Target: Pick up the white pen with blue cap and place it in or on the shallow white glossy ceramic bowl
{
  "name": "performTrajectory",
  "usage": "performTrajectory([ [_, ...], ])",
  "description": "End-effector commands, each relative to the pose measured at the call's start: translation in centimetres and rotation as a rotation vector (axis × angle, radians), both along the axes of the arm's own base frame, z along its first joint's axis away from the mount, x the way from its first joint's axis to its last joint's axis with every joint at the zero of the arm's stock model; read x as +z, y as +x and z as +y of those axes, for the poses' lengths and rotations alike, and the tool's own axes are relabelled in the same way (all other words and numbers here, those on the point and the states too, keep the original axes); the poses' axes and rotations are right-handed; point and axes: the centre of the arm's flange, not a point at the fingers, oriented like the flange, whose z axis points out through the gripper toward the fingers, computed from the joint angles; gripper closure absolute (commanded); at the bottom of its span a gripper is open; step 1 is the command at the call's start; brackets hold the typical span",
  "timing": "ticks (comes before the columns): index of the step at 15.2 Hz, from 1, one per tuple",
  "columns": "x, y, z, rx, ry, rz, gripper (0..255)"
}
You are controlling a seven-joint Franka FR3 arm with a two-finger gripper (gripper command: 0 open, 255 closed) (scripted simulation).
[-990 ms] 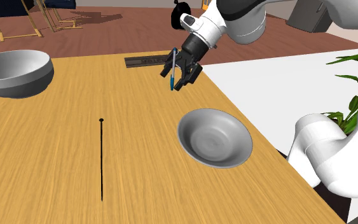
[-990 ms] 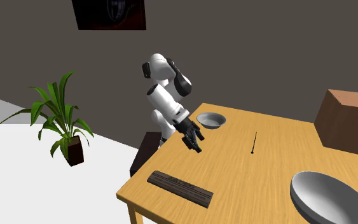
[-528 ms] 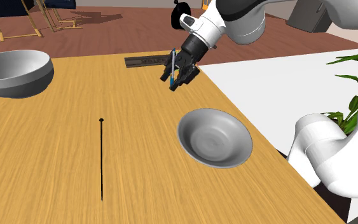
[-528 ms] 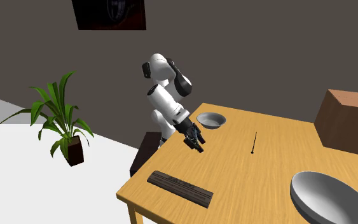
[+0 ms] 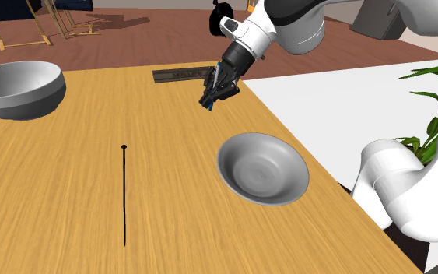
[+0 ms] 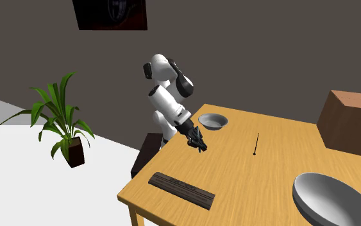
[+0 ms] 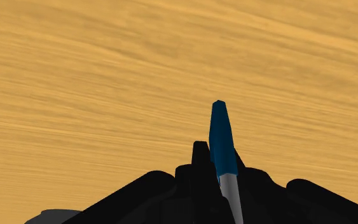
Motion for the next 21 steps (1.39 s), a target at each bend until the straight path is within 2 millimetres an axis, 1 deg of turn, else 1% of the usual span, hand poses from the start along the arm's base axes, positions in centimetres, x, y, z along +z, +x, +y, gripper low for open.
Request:
performTrajectory([
  [1, 0.0, 0.0, 0.0, 0.000, 0.000, 0.000, 255],
  [21, 10.6, 0.0, 0.0, 0.000, 0.000, 0.000, 255],
])
